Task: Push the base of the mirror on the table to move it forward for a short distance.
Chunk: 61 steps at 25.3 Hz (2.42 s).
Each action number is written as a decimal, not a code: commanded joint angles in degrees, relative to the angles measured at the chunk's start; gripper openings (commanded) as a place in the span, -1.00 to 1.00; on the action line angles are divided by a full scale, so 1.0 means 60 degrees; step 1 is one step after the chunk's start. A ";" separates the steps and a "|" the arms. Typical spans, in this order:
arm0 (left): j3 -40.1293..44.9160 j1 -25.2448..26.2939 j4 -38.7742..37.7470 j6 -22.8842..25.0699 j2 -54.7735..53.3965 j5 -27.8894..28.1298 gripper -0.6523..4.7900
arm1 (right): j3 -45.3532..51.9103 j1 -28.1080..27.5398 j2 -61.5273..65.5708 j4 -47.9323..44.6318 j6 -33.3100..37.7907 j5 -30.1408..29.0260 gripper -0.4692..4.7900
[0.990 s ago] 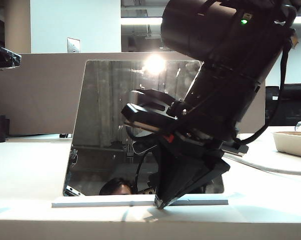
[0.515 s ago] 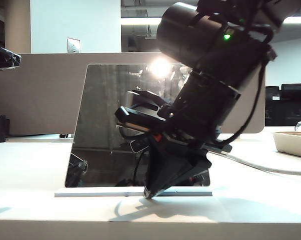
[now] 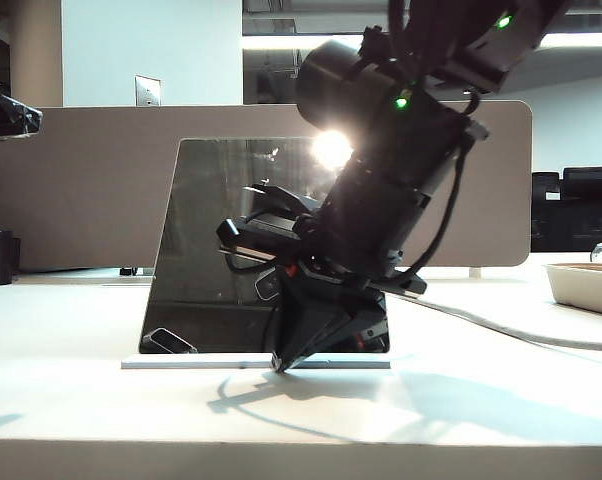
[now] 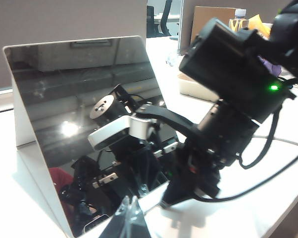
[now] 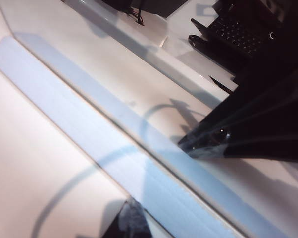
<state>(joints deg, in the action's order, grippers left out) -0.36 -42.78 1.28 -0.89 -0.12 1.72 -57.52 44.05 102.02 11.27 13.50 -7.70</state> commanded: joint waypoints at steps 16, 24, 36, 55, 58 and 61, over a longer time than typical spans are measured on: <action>-0.0007 0.0117 0.0087 0.0040 -0.0004 -0.0044 -0.76 | -0.1945 -0.0674 0.1898 0.0368 -0.0758 0.0197 -0.84; -0.0007 0.0940 0.0084 0.0040 -0.0004 -0.0073 -0.76 | -0.2754 -0.1137 0.2437 0.0444 -0.0838 0.0211 -0.84; -0.0007 0.1188 0.0084 0.0040 -0.0004 -0.0073 -0.76 | -0.3821 -0.1636 0.3118 0.0583 -0.1268 0.0237 -0.84; -0.0007 0.1191 0.0084 0.0040 -0.0004 -0.0073 -0.76 | -0.4914 -0.1902 0.3967 0.0386 -0.1290 0.0273 -0.84; -0.0007 0.1191 0.0087 0.0040 -0.0004 -0.0073 -0.76 | -0.4954 -0.1971 0.3967 0.0240 -0.1290 0.0277 -0.84; -0.0007 0.1191 0.0087 0.0040 -0.0004 -0.0073 -0.76 | -0.5082 -0.2047 0.3982 0.0350 -0.1286 0.0302 -0.84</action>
<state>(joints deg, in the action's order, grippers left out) -0.36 -35.68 1.28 -0.89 -0.10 1.52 -88.05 32.45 124.86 10.76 5.93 -8.51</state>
